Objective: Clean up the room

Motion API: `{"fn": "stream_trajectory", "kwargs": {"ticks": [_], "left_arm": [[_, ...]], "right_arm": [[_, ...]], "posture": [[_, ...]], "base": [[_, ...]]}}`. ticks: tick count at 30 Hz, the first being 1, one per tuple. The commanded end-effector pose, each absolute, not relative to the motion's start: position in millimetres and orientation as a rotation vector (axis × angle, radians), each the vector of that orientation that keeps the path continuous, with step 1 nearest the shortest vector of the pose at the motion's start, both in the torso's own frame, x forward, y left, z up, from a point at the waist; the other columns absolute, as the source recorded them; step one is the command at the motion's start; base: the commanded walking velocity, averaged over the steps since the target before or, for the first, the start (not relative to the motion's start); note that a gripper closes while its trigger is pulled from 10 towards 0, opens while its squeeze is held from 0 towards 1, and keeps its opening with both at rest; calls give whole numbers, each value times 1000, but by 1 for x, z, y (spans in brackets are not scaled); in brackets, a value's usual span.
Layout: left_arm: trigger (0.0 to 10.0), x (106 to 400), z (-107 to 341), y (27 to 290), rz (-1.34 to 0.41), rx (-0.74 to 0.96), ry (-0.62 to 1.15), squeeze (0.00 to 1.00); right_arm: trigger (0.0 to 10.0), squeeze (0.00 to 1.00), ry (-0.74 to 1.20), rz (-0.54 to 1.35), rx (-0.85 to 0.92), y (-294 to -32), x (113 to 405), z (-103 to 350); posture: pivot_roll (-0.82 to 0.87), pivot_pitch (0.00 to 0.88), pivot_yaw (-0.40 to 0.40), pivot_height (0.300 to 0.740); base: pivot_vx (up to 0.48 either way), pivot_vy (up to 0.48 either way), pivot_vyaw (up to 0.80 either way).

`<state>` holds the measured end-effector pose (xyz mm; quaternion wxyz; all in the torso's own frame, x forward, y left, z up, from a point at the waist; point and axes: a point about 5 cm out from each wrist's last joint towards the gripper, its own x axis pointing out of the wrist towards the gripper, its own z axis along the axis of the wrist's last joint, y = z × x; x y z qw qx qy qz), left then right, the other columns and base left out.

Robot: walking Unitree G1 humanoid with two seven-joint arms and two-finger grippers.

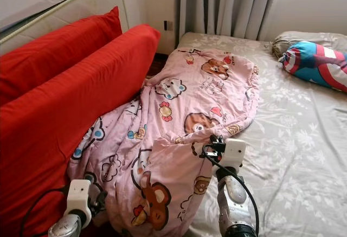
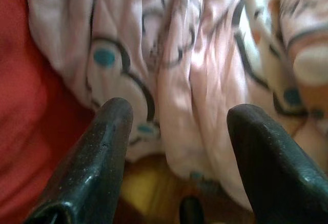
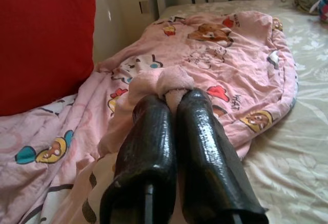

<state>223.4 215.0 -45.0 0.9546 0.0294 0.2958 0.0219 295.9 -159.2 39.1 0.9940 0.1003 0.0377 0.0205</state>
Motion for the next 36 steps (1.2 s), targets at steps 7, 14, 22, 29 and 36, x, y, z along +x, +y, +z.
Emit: {"fn": "stream_trajectory", "kwargs": {"ticks": [7, 14, 22, 29, 36], "left_arm": [[10000, 203, -64, 214, 35, 78, 764, 0], [10000, 194, -68, 220, 89, 63, 787, 0], [10000, 184, -73, 223, 117, 56, 816, 0], [10000, 182, -75, 218, 102, 57, 820, 0], [10000, 179, -77, 216, 101, 53, 827, 0]], "right_arm": [[10000, 0, 57, 39, 197, -157, 297, 43], [10000, 0, 60, 49, 196, -152, 295, 41], [10000, 0, 69, 62, 184, -149, 294, 39], [10000, 0, 67, 82, 182, -144, 293, 40], [10000, 0, 71, 88, 179, -143, 292, 38]], "posture": [[-18, 36, -13, 740], [-19, 26, -3, 740], [-23, 13, -1, 740], [-23, 0, -3, 740], [-24, 0, -4, 740]], "base": [[0, 0, 0], [0, 0, 0], [0, 0, 0], [-34, 0, 0], [-253, 0, 0]]}}
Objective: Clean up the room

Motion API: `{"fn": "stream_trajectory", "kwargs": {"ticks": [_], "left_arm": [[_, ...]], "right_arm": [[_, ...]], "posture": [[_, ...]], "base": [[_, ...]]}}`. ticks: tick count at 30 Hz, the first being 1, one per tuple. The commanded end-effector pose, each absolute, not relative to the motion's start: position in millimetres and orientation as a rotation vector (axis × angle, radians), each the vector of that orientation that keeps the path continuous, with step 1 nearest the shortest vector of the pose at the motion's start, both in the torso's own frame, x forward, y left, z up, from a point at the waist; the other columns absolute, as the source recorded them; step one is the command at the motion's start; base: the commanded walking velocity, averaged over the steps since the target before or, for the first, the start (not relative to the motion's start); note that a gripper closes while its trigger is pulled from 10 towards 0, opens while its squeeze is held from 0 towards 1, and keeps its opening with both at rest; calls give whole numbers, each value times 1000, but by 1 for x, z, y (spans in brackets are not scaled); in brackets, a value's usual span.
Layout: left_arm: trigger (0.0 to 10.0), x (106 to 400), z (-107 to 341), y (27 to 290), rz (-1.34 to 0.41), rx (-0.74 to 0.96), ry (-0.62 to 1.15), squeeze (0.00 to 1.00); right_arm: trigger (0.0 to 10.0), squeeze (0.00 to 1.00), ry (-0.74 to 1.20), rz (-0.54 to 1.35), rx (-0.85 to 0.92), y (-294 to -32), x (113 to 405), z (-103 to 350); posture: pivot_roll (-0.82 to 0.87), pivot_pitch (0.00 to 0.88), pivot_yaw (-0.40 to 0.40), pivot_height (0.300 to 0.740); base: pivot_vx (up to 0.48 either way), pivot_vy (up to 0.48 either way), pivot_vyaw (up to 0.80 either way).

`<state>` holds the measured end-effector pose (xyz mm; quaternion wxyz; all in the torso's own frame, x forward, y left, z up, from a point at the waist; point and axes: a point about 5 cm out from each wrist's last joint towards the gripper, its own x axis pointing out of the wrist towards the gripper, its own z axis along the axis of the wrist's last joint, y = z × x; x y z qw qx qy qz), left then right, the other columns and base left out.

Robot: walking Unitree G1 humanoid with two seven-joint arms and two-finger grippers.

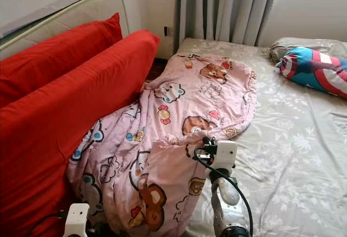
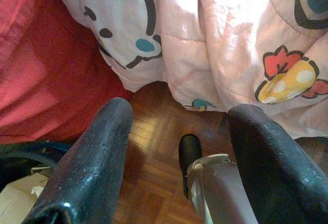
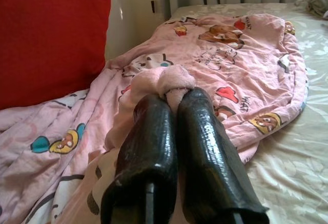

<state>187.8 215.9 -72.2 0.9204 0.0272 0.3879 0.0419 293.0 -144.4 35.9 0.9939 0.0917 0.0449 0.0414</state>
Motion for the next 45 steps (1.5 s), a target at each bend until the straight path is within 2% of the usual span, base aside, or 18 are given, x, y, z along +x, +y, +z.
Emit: {"fn": "stream_trajectory", "kwargs": {"ticks": [1, 34, 45], "left_arm": [[10000, 178, -77, 216, 100, 54, 830, 0], [10000, 171, -81, 218, 107, 55, 871, 0], [10000, 170, -82, 218, 101, 59, 881, 0]], "right_arm": [[10000, 0, 70, 89, 180, -143, 292, 38], [10000, 0, 74, 83, 175, -142, 292, 39], [10000, 0, 22, 68, 159, -143, 294, 45]], "posture": [[-24, 0, -4, 740], [-18, 31, -7, 740], [-18, 29, -7, 740]], "base": [[-277, 0, 0], [-287, 0, 0], [-289, 0, 0]]}}
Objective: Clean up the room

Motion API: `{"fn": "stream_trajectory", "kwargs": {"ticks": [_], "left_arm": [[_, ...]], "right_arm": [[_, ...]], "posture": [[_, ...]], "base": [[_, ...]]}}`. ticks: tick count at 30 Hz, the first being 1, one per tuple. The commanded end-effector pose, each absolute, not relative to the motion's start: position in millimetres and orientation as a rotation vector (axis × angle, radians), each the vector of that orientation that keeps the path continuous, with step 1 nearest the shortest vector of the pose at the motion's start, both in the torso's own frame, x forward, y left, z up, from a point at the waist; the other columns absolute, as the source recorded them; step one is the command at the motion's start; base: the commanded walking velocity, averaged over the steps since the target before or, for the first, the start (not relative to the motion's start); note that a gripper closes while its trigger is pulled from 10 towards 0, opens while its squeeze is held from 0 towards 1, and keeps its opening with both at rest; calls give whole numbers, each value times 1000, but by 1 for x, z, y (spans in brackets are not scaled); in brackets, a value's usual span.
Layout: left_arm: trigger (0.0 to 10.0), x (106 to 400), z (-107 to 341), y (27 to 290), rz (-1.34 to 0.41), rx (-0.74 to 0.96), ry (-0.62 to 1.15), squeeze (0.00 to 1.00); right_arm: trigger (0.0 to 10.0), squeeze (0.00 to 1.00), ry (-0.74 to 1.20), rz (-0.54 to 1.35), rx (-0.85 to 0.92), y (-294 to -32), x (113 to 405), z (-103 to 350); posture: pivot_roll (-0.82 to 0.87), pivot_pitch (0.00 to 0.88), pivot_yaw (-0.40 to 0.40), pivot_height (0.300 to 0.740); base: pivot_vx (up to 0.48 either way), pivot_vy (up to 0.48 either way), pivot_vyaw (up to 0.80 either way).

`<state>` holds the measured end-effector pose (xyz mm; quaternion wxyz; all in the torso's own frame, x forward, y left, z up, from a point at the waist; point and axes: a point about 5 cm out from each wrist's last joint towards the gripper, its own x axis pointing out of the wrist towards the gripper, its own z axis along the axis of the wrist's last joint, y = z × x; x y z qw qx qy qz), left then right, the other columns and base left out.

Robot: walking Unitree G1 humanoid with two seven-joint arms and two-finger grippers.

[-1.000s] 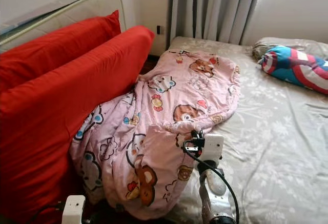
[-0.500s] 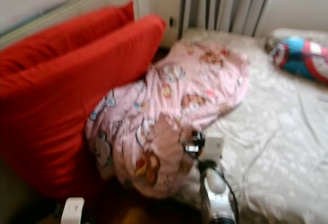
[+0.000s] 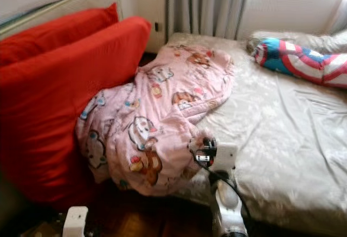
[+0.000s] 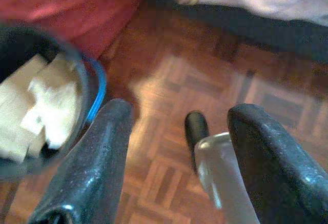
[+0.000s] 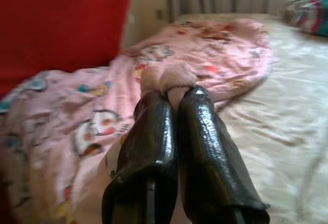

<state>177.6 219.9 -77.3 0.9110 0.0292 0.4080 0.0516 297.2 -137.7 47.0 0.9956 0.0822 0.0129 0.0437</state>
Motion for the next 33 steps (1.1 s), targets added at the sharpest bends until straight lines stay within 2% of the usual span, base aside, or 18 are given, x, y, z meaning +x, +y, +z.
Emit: {"fn": "stream_trajectory", "kwargs": {"ticks": [1, 11, 18, 24, 33], "left_arm": [[10000, 170, -82, 218, 101, 59, 881, 0], [10000, 170, -82, 217, 97, 61, 882, 0], [10000, 169, -83, 217, 95, 63, 888, 0], [10000, 170, -82, 216, 80, 80, 885, 0], [10000, 171, -83, 211, 45, 96, 883, 0]], "right_arm": [[10000, 0, 18, 70, 159, -143, 294, 46], [10000, 0, -92, 85, 119, -140, 296, 63], [10000, 0, -208, 73, 14, -143, 299, 83], [10000, 0, -299, 94, -46, -141, 300, 100], [10000, 0, -51, 24, -38, -151, 297, 60]], "posture": [[-18, 29, -7, 740], [-18, 29, -7, 740], [-18, 28, -7, 740], [-22, 29, -6, 740], [-20, 29, -7, 740]], "base": [[-289, 0, 0], [-289, 0, 0], [-286, 0, 0], [0, 0, 0], [0, 0, 0]]}}
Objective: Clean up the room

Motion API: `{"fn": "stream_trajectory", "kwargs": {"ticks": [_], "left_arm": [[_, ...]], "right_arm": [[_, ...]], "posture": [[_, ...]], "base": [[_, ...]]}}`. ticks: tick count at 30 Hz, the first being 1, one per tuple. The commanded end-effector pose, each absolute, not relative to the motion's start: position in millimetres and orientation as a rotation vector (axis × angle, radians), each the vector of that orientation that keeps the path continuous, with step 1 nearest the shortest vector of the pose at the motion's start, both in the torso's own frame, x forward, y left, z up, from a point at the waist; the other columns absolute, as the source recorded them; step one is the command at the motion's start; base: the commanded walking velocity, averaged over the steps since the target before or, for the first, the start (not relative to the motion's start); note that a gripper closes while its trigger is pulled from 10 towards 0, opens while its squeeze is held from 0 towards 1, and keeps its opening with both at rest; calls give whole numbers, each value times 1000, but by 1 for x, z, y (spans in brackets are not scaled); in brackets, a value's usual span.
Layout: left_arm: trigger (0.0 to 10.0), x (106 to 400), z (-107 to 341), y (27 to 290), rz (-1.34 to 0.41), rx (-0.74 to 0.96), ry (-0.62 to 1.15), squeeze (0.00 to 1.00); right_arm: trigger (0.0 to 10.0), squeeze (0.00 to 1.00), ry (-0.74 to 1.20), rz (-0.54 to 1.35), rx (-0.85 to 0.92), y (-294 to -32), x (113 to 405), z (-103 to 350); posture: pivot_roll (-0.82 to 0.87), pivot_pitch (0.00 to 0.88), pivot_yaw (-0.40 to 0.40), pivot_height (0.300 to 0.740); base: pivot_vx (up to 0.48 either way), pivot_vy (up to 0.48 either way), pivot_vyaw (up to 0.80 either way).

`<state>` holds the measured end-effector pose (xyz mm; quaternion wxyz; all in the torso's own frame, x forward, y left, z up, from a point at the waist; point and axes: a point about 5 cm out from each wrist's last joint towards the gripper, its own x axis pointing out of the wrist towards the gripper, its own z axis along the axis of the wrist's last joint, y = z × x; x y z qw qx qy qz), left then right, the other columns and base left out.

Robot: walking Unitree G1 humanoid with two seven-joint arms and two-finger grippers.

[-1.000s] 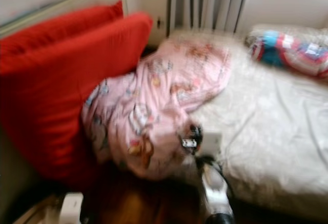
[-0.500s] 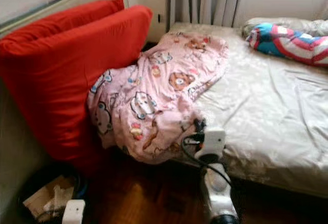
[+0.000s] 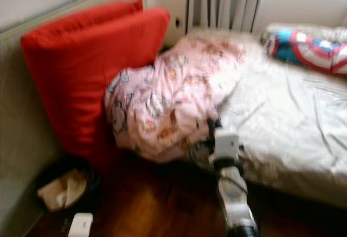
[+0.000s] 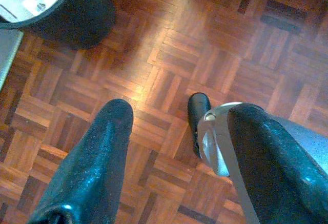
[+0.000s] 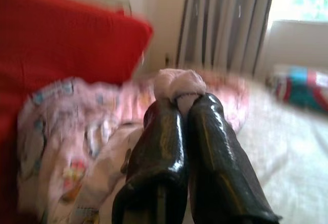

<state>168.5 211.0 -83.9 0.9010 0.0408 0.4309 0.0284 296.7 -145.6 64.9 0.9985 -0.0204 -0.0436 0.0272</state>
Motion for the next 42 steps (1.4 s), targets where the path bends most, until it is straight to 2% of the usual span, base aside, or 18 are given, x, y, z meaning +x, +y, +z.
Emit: {"fn": "stream_trajectory", "kwargs": {"ticks": [1, 10, 25, 26, 27, 42], "left_arm": [[10000, 171, -83, 211, 44, 97, 883, 0], [10000, 173, -82, 207, 20, 113, 874, 0], [10000, 175, -81, 205, 10, 125, 863, 0], [10000, 176, -81, 205, 9, 126, 862, 0], [10000, 176, -81, 205, 8, 127, 861, 0], [10000, 178, -80, 204, 3, 133, 850, 0]], "right_arm": [[10000, 0, -29, 11, -22, -152, 295, 56], [10000, 0, 163, -22, -12, -162, 286, 26], [10000, 0, 374, 7, 12, -158, 270, -8], [10000, 757, 373, 11, 22, -158, 270, -8], [10000, 1000, 374, 13, 21, -158, 270, -8], [10000, 1000, 517, 63, 6, -154, 253, -30]], "posture": [[-20, 29, -7, 740], [-18, 27, -9, 740], [-21, 27, -10, 740], [-22, 27, -9, 740], [-23, 27, -9, 740], [-18, 27, -12, 740]], "base": [[0, 0, 0], [0, 0, 0], [0, 0, 0], [0, 0, 0], [0, 0, 0], [0, 0, 0]]}}
